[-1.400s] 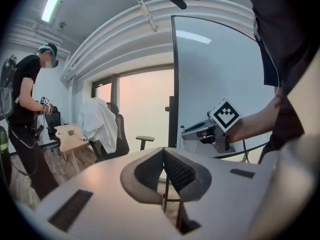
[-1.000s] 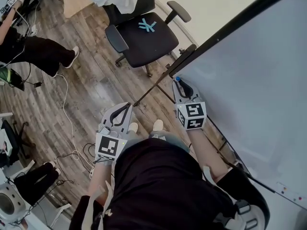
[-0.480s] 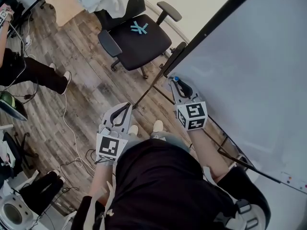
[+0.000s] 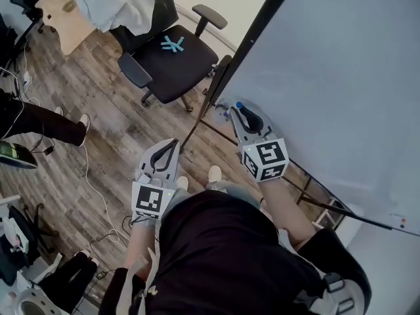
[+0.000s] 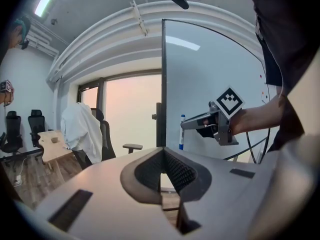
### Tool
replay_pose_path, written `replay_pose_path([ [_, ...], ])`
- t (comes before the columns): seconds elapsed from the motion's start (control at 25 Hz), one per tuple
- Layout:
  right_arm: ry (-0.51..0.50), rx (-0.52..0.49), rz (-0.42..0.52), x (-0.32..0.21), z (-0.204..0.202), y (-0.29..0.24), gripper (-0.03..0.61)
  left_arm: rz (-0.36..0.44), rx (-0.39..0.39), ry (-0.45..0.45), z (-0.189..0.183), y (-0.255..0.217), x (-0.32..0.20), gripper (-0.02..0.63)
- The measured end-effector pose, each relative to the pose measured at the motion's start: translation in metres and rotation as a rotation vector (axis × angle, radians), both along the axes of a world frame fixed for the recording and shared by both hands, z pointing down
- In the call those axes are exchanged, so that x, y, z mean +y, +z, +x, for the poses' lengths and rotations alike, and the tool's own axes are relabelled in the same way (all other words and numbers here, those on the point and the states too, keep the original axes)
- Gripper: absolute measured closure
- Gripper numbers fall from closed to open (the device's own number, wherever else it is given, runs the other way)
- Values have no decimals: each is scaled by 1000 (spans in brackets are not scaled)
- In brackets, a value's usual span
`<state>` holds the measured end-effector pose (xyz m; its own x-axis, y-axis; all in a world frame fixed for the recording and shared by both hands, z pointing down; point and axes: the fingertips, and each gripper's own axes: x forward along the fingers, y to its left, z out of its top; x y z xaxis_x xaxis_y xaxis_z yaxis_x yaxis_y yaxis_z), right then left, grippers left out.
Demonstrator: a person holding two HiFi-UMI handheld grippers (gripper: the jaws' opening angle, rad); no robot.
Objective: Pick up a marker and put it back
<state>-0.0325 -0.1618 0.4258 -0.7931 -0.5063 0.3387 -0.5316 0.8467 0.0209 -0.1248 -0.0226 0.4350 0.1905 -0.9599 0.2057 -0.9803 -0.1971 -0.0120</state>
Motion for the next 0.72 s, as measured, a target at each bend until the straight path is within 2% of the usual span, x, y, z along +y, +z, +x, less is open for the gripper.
replay_pose_path([
  [0.2,42,-33,19,2,15,-21,500,37,-16,67,13,-4,-12,606],
  [0.72,186,-72,42,8,70,-49,500,63,4,220,52,-17,-41,606],
])
